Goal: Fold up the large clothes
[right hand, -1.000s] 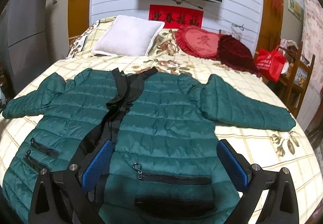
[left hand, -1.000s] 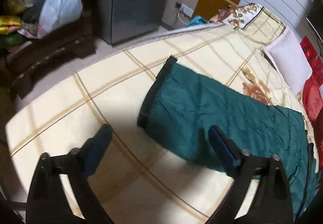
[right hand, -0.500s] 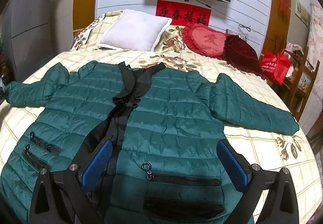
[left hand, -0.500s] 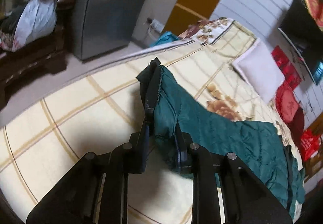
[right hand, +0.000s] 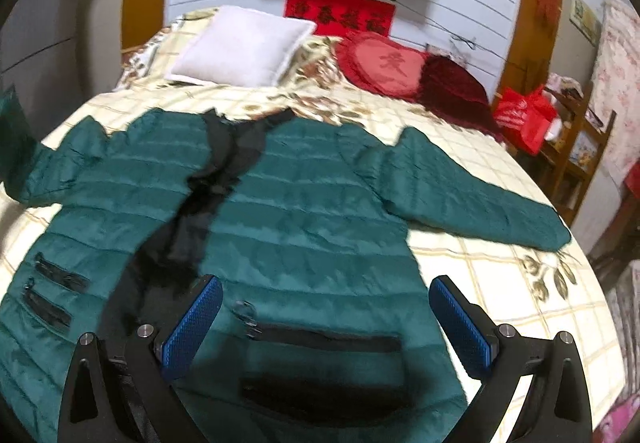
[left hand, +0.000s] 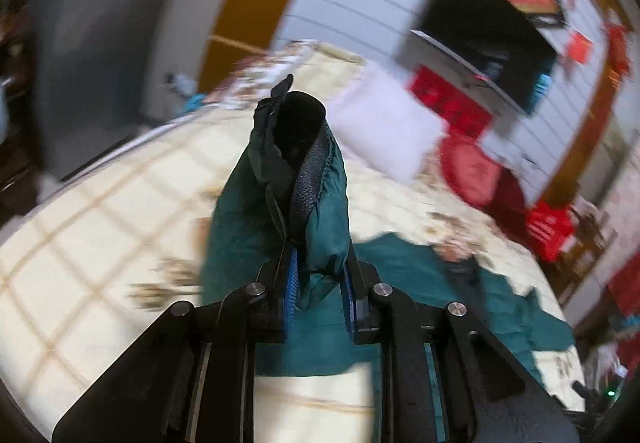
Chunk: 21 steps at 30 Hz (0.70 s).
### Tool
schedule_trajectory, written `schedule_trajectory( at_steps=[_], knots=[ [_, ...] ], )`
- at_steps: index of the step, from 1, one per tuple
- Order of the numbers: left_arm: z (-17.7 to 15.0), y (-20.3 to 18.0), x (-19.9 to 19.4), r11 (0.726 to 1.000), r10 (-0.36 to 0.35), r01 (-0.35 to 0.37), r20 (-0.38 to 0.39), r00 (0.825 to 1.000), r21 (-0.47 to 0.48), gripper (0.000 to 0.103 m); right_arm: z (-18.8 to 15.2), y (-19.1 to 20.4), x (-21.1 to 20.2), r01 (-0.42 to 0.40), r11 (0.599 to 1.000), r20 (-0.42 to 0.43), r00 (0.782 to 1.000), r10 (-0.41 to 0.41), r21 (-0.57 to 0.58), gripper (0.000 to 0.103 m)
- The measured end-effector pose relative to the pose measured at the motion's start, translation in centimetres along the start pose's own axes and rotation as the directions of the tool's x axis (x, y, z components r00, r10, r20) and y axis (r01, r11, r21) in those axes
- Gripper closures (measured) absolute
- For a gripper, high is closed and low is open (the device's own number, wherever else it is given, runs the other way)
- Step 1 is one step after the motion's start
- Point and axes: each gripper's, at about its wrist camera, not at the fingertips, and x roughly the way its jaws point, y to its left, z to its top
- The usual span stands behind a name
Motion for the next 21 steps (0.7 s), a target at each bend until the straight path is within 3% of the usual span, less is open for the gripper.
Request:
schedule_trajectory(
  at_steps=[6, 11, 17, 21],
  knots=[
    [-0.5, -13.0, 2.9, 0.976, -0.193, 0.197, -0.054, 0.98, 0.094, 0.085, -0.8, -2.8, 0.2, 0.035, 0.999, -0.035, 0.999, -0.033, 0.041, 0.001],
    [-2.3, -23.3, 5.8, 0.923, -0.326, 0.346, -0.136, 0.936, 0.168, 0.085, -1.5, -3.8, 0.6, 0.004, 0.998, -0.085, 0.996, 0.001, 0.059, 0.001],
    [-6.6, -31.7, 12.0, 0.877, -0.392, 0.449, -0.282, 0.876, 0.173, 0.085, -2.3, -4.0, 1.1, -0.018, 0.999, -0.122, 0.992, 0.023, 0.038, 0.001],
    [-10.2, -34.3, 15.7, 0.87, -0.397, 0.472, -0.365, 0.842, 0.143, 0.085, -2.9, -5.0, 1.4, -0.007, 0.999, -0.143, 0.99, 0.014, 0.044, 0.001]
  ],
)
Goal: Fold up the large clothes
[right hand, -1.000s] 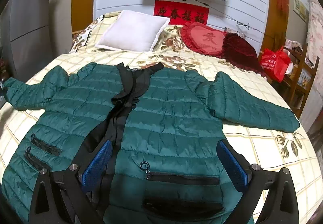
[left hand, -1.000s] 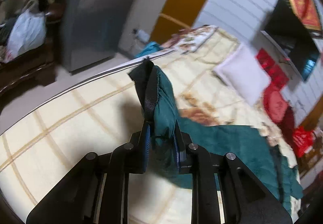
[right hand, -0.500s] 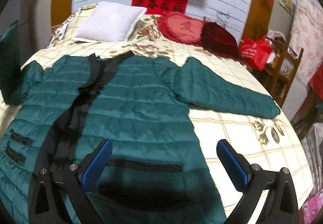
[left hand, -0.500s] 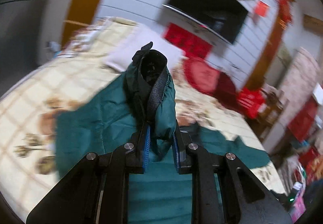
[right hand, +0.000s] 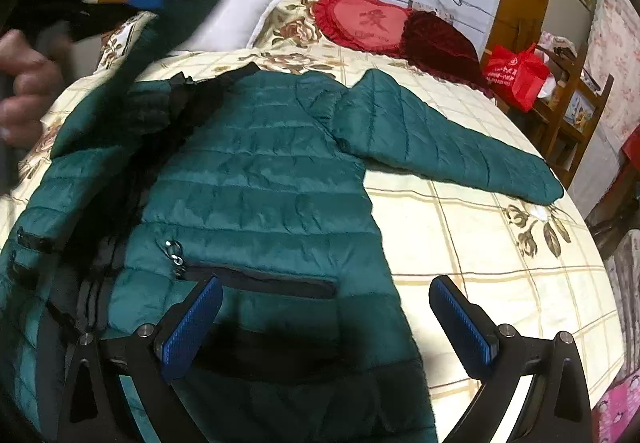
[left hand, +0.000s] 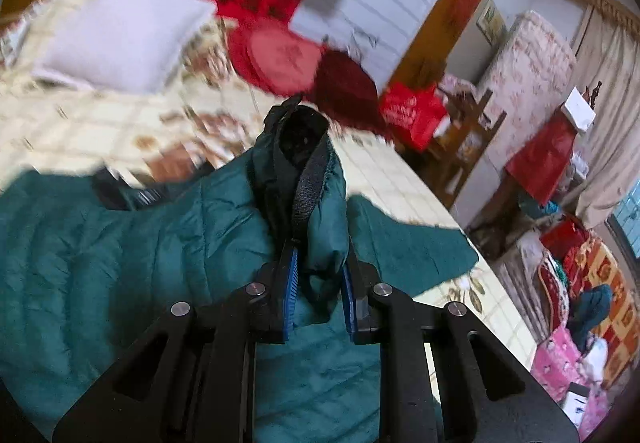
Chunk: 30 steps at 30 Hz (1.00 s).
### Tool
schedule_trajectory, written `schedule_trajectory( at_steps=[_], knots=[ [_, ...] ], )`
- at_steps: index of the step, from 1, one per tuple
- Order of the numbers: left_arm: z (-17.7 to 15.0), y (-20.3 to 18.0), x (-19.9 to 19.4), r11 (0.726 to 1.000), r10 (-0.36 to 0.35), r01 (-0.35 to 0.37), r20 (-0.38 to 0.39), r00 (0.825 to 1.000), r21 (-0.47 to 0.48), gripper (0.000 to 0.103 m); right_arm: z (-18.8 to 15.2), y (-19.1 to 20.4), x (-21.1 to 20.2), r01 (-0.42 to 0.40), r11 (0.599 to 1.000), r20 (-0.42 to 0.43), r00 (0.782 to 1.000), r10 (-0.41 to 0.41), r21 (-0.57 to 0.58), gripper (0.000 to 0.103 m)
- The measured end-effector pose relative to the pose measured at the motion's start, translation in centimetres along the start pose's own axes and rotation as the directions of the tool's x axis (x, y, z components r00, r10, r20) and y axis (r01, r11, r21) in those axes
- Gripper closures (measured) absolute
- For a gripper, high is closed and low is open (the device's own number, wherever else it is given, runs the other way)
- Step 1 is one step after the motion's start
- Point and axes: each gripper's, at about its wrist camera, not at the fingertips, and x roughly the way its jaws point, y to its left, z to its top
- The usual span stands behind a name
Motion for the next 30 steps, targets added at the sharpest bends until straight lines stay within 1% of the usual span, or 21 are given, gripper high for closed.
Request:
schedule_trajectory(
  at_steps=[4, 6, 8, 9, 10, 11, 12, 16, 18, 19, 20, 21, 22, 23, 25, 27, 28, 29, 30],
  knots=[
    [-1.9, 0.3, 3.4, 1.0, -0.025, 0.024, -0.057, 0.998, -0.019, 0.085, -0.4, -1.5, 0.9, 0.011, 0.999, -0.039, 0.999, -0.01, 0.033, 0.001],
    [-2.6, 0.8, 4.4, 1.0, -0.019, 0.017, -0.083, 0.996, -0.024, 0.085, -0.4, -1.9, 1.1, 0.009, 0.999, -0.041, 0.999, -0.007, 0.042, 0.001],
    [-3.3, 1.2, 5.1, 1.0, 0.003, -0.005, -0.111, 0.994, -0.019, 0.082, -0.3, -1.9, 1.2, 0.006, 0.999, -0.041, 0.999, -0.005, 0.043, 0.001],
    [-3.5, 1.3, 5.2, 1.0, 0.011, -0.013, -0.121, 0.993, -0.014, 0.073, -0.2, -1.9, 1.2, 0.005, 0.999, -0.04, 0.999, -0.003, 0.044, 0.001],
    [-3.7, 1.3, 5.2, 1.0, 0.007, -0.008, -0.13, 0.991, -0.012, 0.058, -0.1, -1.7, 1.2, 0.002, 0.999, -0.038, 0.999, 0.0, 0.046, 0.001],
    [-3.8, 1.4, 5.1, 1.0, 0.007, -0.009, -0.136, 0.991, -0.015, 0.048, 0.0, -1.6, 1.2, -0.002, 0.999, -0.035, 0.999, 0.003, 0.048, 0.001],
    [-3.9, 1.5, 4.8, 1.0, 0.01, -0.012, -0.132, 0.991, -0.017, 0.036, 0.1, -1.4, 1.2, -0.005, 0.999, -0.031, 0.999, 0.006, 0.049, 0.001],
    [-3.5, 2.4, 1.9, 1.0, -0.008, 0.006, -0.09, 0.996, -0.023, 0.035, 0.7, -0.2, 1.3, 0.022, 0.999, -0.008, 1.0, -0.022, 0.033, 0.001],
    [-3.0, 3.9, -0.5, 0.999, 0.028, -0.029, -0.045, 0.999, -0.019, 0.035, 1.3, 0.3, 1.4, 0.027, 0.999, 0.009, 1.0, -0.028, 0.031, 0.001],
    [-2.5, 5.4, -2.3, 0.997, 0.07, -0.071, -0.018, 0.997, -0.017, 0.035, 2.0, 0.7, 1.5, 0.016, 0.999, 0.031, 0.999, -0.017, 0.031, 0.001],
    [-2.2, 6.5, -3.2, 0.995, 0.101, -0.101, -0.006, 0.995, -0.015, 0.035, 2.7, 1.0, 1.6, 0.002, 1.0, 0.044, 0.999, -0.003, 0.029, 0.001],
    [-1.8, 7.8, -4.3, 0.99, 0.143, -0.143, 0.006, 0.99, -0.017, 0.035, 3.7, 1.2, 1.7, -0.017, 0.999, 0.056, 0.998, 0.015, 0.029, 0.001],
    [-1.3, 9.8, -6.0, 0.979, 0.202, -0.201, 0.028, 0.979, -0.032, 0.035, 4.9, 1.6, 1.7, -0.037, 0.999, 0.078, 0.996, 0.035, 0.028, 0.001],
    [-1.0, 11.1, -6.9, 0.97, 0.239, -0.237, 0.04, 0.97, -0.05, 0.035, 6.6, 2.2, 1.7, -0.07, 0.997, 0.114, 0.991, 0.066, 0.027, 0.001],
    [-0.3, 14.3, -9.1, 0.942, 0.329, -0.322, 0.069, 0.942, -0.096, 0.035, 9.0, 3.2, 1.9, -0.121, 0.992, 0.147, 0.983, 0.114, 0.037, 0.001],
    [0.4, 17.0, -10.3, 0.91, 0.408, -0.397, 0.084, 0.909, -0.119, 0.035, 12.2, 5.0, 2.7, -0.191, 0.981, 0.185, 0.966, 0.182, 0.034, 0.001],
    [0.7, 18.3, -10.3, 0.884, 0.461, -0.45, 0.072, 0.884, -0.128, 0.035, 13.6, 6.1, 3.2, -0.236, 0.971, 0.197, 0.954, 0.227, 0.025, 0.001],
    [0.4, 19.1, -10.1, 0.872, 0.48, -0.47, 0.057, 0.875, -0.136, 0.035, 14.6, 7.0, 3.7, -0.278, 0.96, 0.203, 0.941, 0.269, 0.018, 0.001],
    [0.2, 19.9, -9.7, 0.867, 0.486, -0.477, 0.033, 0.873, -0.143, 0.035, 15.6, 8.1, 4.7, -0.337, 0.941, 0.203, 0.923, 0.327, 0.017, 0.001]
  ],
)
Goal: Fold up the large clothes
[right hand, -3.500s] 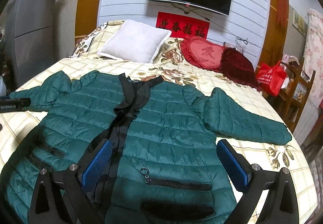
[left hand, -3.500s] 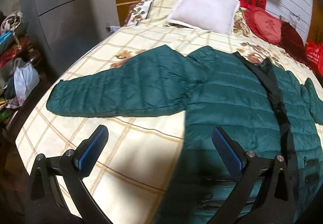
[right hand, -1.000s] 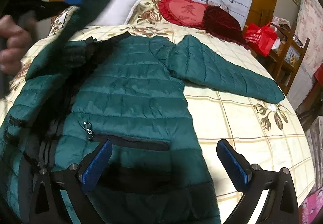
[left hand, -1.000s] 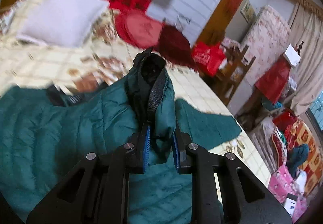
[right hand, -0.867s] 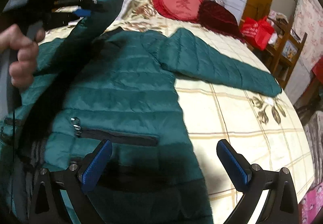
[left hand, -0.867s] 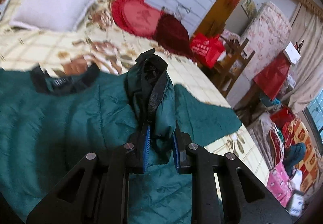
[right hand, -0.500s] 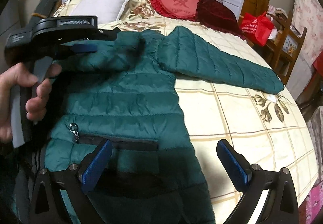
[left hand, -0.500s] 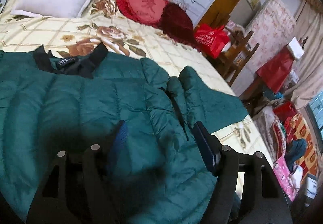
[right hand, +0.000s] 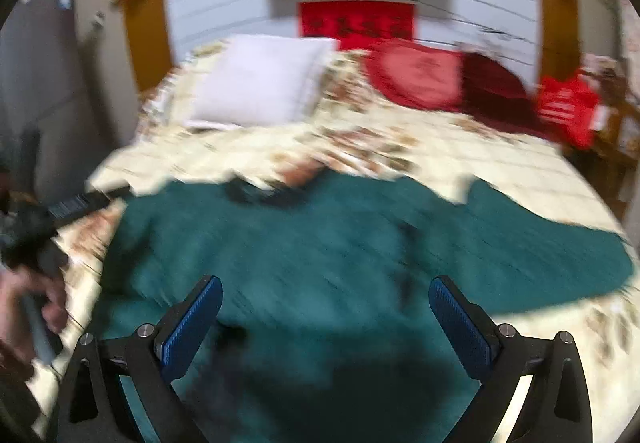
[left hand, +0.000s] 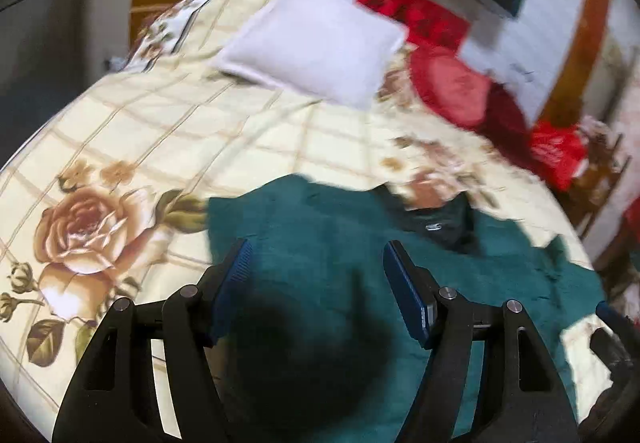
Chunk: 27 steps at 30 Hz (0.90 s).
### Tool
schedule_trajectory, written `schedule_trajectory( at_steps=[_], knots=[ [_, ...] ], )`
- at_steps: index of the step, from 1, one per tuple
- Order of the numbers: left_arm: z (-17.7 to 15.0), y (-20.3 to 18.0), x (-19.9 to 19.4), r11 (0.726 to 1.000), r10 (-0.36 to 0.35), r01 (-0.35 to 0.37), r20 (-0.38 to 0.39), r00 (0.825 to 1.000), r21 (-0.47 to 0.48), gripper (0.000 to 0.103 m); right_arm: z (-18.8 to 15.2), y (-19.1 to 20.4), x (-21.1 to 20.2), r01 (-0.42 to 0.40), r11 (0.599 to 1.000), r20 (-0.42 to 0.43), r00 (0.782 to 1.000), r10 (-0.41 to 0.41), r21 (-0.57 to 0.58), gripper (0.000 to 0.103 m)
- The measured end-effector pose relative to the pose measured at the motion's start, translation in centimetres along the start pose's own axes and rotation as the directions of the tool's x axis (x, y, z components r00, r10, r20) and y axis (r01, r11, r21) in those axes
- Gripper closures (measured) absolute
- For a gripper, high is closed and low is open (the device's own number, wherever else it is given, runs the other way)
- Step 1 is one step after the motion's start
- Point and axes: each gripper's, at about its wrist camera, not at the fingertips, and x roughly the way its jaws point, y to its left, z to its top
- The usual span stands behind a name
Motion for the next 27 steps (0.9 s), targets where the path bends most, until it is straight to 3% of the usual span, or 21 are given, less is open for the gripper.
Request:
schedule_trajectory(
  at_steps=[3, 4, 7, 12, 16, 19, 21, 23, 25, 27],
  knots=[
    [-1.2, 0.4, 2.4, 1.0, 0.014, -0.015, -0.084, 0.996, -0.005, 0.035, -0.2, 0.8, 4.2, -0.15, 0.987, -0.081, 0.985, 0.153, 0.053, 0.001],
    [-1.8, 0.2, 2.9, 0.999, 0.033, -0.033, -0.096, 0.995, 0.006, 0.035, -0.9, 0.3, 6.0, -0.152, 0.986, -0.128, 0.979, 0.16, 0.073, 0.001],
    [-3.3, -0.3, 3.5, 0.996, 0.081, -0.078, -0.105, 0.991, 0.035, 0.035, -2.7, -2.3, 9.2, -0.075, 0.991, -0.236, 0.967, 0.1, 0.112, 0.001],
    [-4.6, -0.4, 3.6, 0.995, 0.098, -0.099, -0.117, 0.988, -0.001, 0.034, -2.4, -7.0, 10.2, 0.085, 0.994, -0.277, 0.959, -0.062, 0.072, 0.005],
    [-4.1, -1.2, 3.2, 0.991, 0.131, -0.129, -0.121, 0.984, 0.028, 0.034, -2.8, -6.7, 10.3, 0.096, 0.995, -0.276, 0.958, -0.083, 0.037, 0.002],
    [-3.8, -1.4, 1.9, 0.992, 0.123, -0.122, -0.074, 0.99, 0.028, 0.034, -2.4, -6.9, 9.4, 0.078, 0.995, -0.305, 0.951, -0.055, 0.063, 0.002],
    [-4.4, -2.0, 2.1, 0.986, 0.154, -0.148, -0.069, 0.986, 0.083, 0.034, -1.0, -7.2, 7.6, 0.043, 0.992, -0.212, 0.977, -0.017, 0.121, 0.003],
    [-4.9, -2.2, 2.8, 0.98, 0.176, -0.167, -0.083, 0.981, 0.105, 0.033, 0.1, -6.4, 6.7, 0.022, 0.995, -0.128, 0.992, -0.01, 0.095, 0.002],
    [-5.0, -2.0, 2.9, 0.982, 0.177, -0.169, -0.088, 0.98, 0.088, 0.033, -0.7, -5.7, 9.1, 0.015, 0.999, -0.215, 0.977, -0.004, 0.05, 0.0],
    [-4.6, -1.9, 2.4, 0.986, 0.16, -0.154, -0.097, 0.982, 0.066, 0.033, -2.2, -6.0, 11.5, 0.064, 0.998, -0.323, 0.945, -0.055, 0.019, 0.0]
  ],
)
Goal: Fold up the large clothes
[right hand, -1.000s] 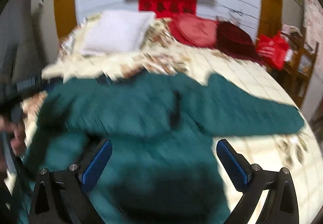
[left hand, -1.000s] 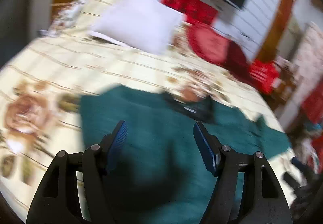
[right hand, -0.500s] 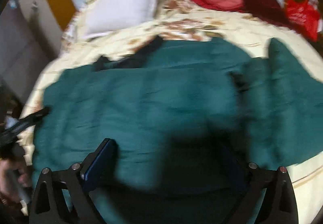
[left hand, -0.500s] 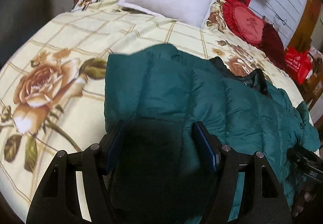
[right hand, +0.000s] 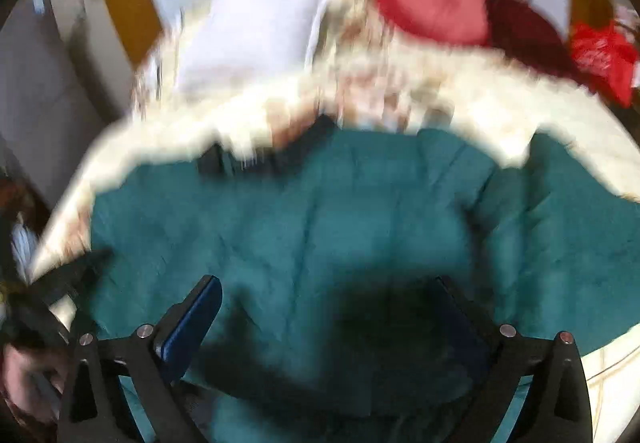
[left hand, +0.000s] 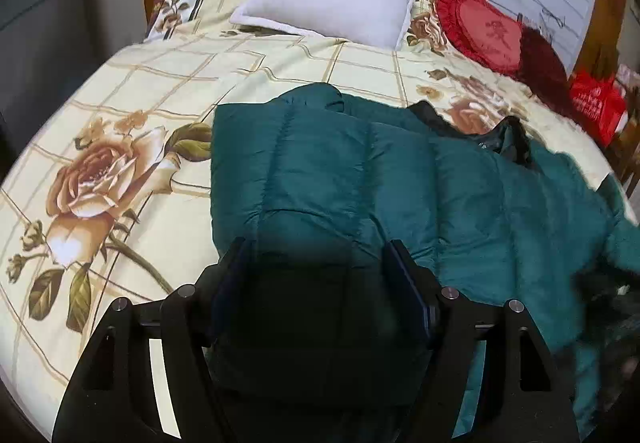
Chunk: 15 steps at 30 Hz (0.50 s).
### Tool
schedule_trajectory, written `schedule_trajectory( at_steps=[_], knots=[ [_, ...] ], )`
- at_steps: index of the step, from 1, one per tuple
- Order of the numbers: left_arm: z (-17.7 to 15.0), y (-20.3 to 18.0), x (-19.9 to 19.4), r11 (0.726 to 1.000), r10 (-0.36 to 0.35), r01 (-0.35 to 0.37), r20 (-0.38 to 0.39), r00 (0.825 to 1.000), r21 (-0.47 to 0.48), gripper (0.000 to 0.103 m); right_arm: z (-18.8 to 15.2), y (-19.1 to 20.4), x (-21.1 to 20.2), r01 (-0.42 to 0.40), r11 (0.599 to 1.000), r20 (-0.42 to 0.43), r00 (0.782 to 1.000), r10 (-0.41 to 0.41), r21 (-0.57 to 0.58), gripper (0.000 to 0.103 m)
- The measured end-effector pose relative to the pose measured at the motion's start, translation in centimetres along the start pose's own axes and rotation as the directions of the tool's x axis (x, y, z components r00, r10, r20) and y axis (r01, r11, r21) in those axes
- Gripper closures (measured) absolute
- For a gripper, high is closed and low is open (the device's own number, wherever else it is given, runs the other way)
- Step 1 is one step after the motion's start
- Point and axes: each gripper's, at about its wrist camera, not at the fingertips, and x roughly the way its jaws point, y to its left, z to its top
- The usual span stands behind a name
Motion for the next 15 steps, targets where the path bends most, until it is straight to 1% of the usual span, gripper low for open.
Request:
schedule_trajectory(
  at_steps=[2, 3, 4, 6, 8, 9, 11, 13, 15],
  knots=[
    [0.2, 0.1, -1.4, 1.0, 0.003, -0.003, 0.019, 1.0, 0.001, 0.033, -0.2, 0.1, -1.2, 0.025, 1.0, 0.051, 0.998, -0.024, -0.006, 0.0],
    [0.1, 0.0, -2.2, 1.0, 0.005, -0.006, 0.035, 0.999, 0.011, 0.033, 0.0, 0.3, -1.8, 0.036, 0.999, 0.058, 0.998, -0.036, -0.011, 0.0],
    [0.0, 0.0, -3.1, 1.0, 0.01, -0.011, 0.053, 0.999, 0.024, 0.033, 0.3, 0.6, -3.4, 0.046, 0.999, 0.099, 0.994, -0.043, -0.025, 0.0],
    [-0.6, -0.1, -4.6, 0.999, 0.022, -0.025, 0.075, 0.997, 0.038, 0.033, 0.3, 0.9, -5.9, 0.056, 0.998, 0.178, 0.983, -0.048, -0.038, 0.0],
    [-1.8, 0.0, -6.2, 0.999, 0.013, -0.016, 0.079, 0.997, 0.031, 0.033, 0.2, 0.1, -8.6, 0.096, 0.995, 0.256, 0.963, -0.082, -0.041, 0.0],
    [-2.4, 0.0, -6.8, 1.0, 0.0, -0.002, 0.078, 0.997, 0.027, 0.033, 0.0, -1.1, -9.8, 0.137, 0.99, 0.289, 0.949, -0.124, -0.026, 0.0],
    [-4.2, -0.4, -8.0, 0.999, -0.023, 0.019, 0.072, 0.997, 0.045, 0.033, -0.6, -4.5, -11.4, 0.183, 0.982, 0.313, 0.931, -0.187, 0.041, 0.0],
    [-5.8, -1.1, -8.7, 0.996, -0.038, 0.033, 0.066, 0.997, 0.083, 0.033, -1.6, -10.4, -13.0, 0.206, 0.966, 0.309, 0.919, -0.246, 0.155, 0.0],
    [-7.0, -1.9, -8.9, 0.991, -0.052, 0.044, 0.063, 0.997, 0.124, 0.033, -2.4, -15.9, -13.9, 0.223, 0.938, 0.287, 0.911, -0.297, 0.264, 0.0]
  ],
)
